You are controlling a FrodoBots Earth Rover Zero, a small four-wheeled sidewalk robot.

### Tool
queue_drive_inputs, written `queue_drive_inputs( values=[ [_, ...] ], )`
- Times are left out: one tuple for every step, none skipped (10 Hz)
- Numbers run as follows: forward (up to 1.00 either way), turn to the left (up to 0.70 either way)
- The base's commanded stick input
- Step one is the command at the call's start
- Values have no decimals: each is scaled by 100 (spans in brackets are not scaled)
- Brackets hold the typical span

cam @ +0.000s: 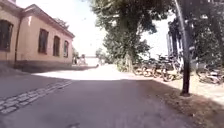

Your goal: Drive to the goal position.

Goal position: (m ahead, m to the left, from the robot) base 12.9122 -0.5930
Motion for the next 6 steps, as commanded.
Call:
queue_drive_inputs(
  values=[
    [85, 1],
    [85, 1],
    [85, 1],
    [85, 1],
    [85, 1],
    [85, 1]
  ],
)
